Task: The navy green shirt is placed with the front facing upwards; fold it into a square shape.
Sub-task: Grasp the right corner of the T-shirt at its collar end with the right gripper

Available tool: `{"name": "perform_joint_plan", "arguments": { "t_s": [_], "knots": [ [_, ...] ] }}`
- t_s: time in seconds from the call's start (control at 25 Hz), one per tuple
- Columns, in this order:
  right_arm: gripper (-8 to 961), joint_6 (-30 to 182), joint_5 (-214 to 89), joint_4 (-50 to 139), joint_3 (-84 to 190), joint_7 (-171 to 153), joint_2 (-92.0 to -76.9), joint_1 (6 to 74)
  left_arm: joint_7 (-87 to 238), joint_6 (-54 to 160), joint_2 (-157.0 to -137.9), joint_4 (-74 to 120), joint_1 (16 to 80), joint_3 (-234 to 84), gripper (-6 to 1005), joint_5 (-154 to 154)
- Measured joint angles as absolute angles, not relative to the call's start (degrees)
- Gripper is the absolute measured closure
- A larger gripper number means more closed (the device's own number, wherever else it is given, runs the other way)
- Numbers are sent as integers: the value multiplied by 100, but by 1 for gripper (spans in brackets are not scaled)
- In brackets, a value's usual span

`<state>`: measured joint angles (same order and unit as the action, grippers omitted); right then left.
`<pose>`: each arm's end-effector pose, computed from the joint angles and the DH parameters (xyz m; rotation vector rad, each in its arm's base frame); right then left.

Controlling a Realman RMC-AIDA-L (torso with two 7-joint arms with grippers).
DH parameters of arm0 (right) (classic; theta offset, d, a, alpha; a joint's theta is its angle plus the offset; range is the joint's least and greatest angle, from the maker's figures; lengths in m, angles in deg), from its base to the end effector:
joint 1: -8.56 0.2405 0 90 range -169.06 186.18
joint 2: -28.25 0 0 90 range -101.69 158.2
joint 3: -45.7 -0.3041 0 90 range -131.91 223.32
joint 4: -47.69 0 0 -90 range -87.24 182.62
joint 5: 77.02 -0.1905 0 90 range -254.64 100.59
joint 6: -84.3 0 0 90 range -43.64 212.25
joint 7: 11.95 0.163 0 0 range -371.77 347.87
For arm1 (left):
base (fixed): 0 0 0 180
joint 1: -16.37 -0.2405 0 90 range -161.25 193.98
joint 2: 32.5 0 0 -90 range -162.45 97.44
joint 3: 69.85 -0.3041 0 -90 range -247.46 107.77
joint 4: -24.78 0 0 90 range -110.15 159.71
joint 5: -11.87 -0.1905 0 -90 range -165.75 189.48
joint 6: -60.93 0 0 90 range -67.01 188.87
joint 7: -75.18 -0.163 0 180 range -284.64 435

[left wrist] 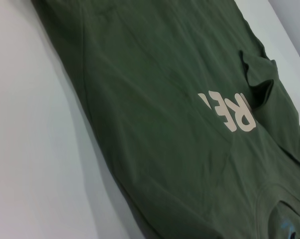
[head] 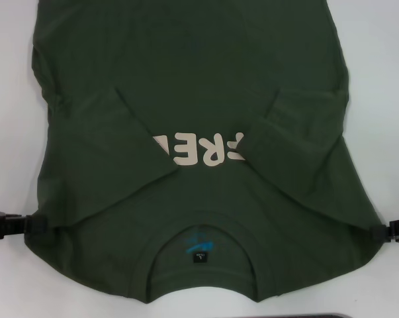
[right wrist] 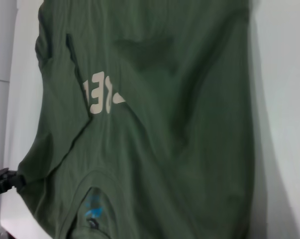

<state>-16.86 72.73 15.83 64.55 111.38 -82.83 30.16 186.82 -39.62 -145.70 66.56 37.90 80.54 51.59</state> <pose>0.4008 0.2291 0.0025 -2.2070 2.1902 0.3375 -0.3835 0.2550 0.0067 -2.5124 -1.6879 -0.2782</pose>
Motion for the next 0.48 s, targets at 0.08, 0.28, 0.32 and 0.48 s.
{"name": "perform_joint_plan", "arguments": {
  "t_s": [0.08,0.28,0.32,0.48],
  "knots": [
    [689,-1655,7264,1583,6437,11139,-8280,2988,18681,-3956,-14570,6654,3790,8054,933,5159],
    [798,-1623,7249,1587,6419,11133,-8252,2960,18680,-3924,-14565,6637,3811,8054,933,5159],
    [820,-1629,7250,1578,6418,11119,-8253,2941,18679,-3924,-14565,6634,3814,8053,933,5159],
    [892,-1684,7210,1534,6383,10982,-8256,2795,18688,-3936,-14557,6627,3807,8079,933,5159]
  ]
}}
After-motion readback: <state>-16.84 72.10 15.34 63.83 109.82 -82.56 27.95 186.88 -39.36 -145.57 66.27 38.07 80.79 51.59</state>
